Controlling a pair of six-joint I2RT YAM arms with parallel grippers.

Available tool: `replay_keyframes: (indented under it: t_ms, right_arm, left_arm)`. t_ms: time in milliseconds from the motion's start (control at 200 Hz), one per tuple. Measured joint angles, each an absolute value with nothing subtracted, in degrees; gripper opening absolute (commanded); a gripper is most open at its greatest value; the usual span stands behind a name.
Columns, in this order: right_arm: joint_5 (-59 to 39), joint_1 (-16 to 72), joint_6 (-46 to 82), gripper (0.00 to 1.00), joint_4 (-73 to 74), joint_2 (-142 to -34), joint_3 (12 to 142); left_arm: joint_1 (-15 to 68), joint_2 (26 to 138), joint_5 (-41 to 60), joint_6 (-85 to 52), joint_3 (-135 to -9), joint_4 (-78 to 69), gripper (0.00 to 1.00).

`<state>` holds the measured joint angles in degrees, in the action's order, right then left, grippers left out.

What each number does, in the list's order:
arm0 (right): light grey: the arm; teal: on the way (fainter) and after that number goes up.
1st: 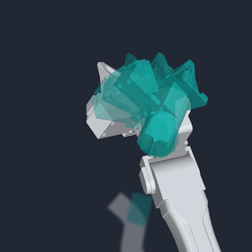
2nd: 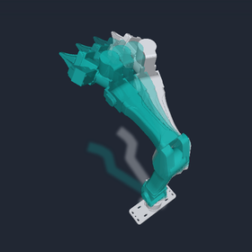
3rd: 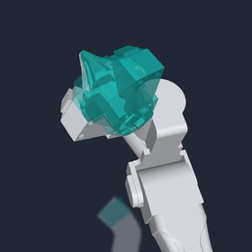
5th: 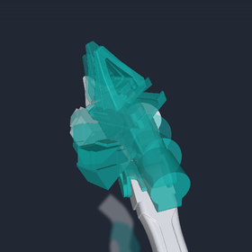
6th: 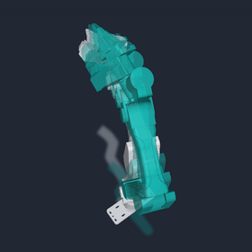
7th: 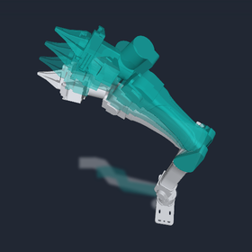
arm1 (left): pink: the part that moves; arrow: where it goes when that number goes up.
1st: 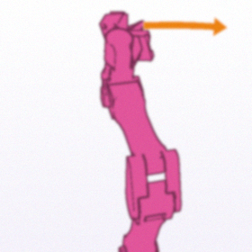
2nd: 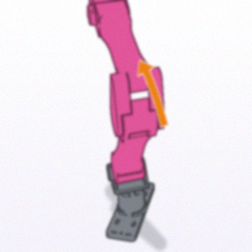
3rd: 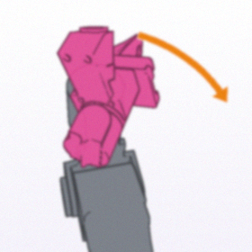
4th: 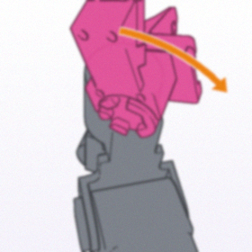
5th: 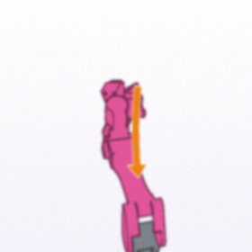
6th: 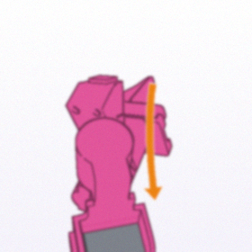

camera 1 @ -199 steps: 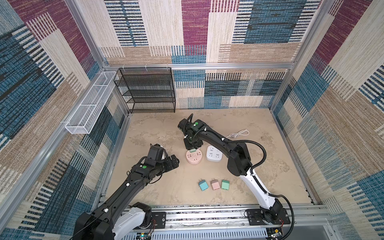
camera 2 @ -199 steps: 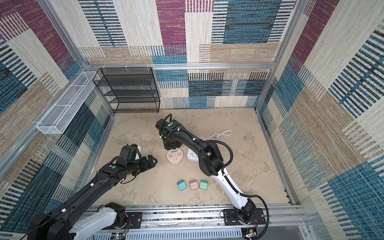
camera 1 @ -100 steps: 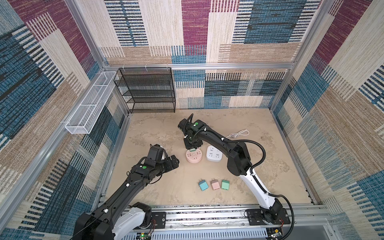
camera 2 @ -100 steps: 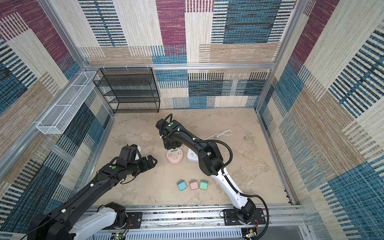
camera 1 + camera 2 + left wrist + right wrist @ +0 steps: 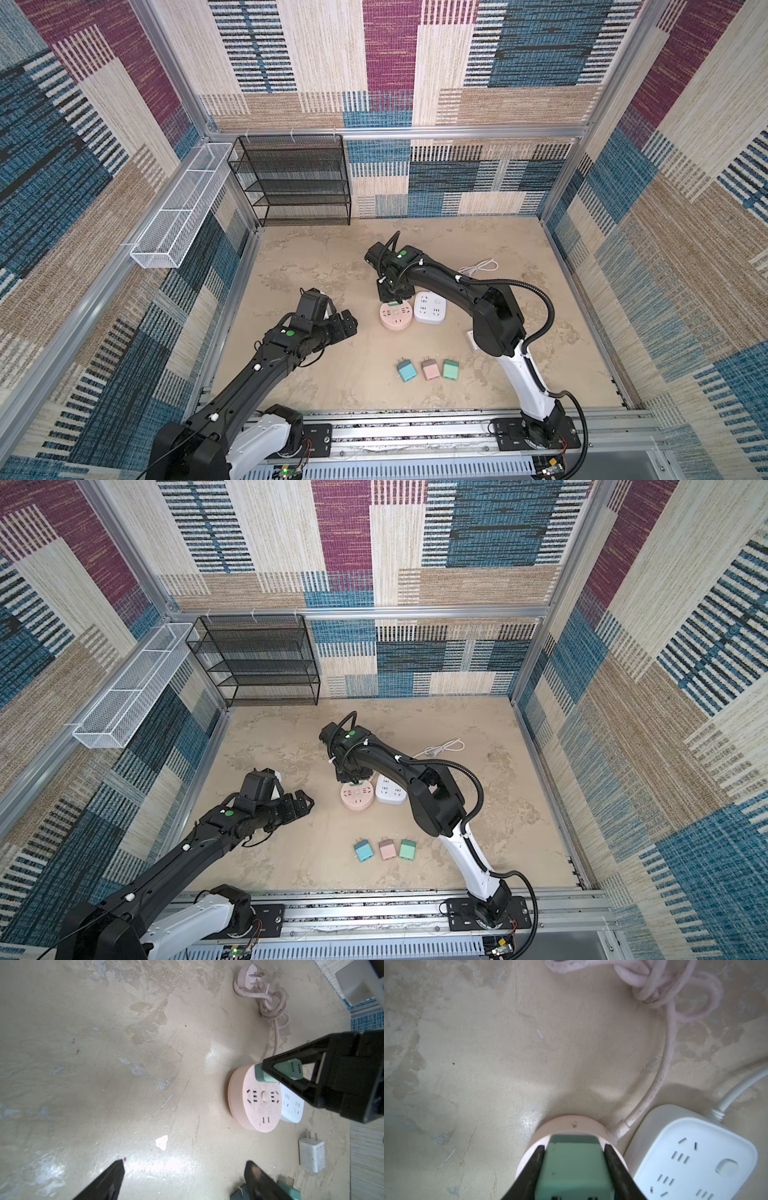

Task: Insert the plug
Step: 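Open the right gripper and lift it off the inserted plug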

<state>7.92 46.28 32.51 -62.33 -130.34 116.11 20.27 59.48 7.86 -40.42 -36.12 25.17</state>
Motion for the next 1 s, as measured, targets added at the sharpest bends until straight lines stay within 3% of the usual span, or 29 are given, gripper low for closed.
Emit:
replay_keyframes:
  t_ms: [311,491,756,1002]
  right_arm:
    - [8.03,47.16,33.91,0.49,-59.27,-128.25,111.83]
    - [8.08,47.24,34.17,0.66,-58.83,-126.89,111.11]
    - [8.14,47.55,33.52,0.67,-59.16,-125.64,111.77]
    - [8.99,47.57,31.51,0.66,-55.42,-111.79,102.13]
  left_arm:
    - [20.27,57.32,7.62,-40.38,-36.27,26.15,0.95]
    - [20.27,56.49,6.59,-40.36,-36.32,26.74,0.95]
    - [20.27,56.03,6.13,-40.29,-37.34,27.31,0.95]
    - [20.27,54.85,3.86,-38.3,-40.49,29.19,1.0]
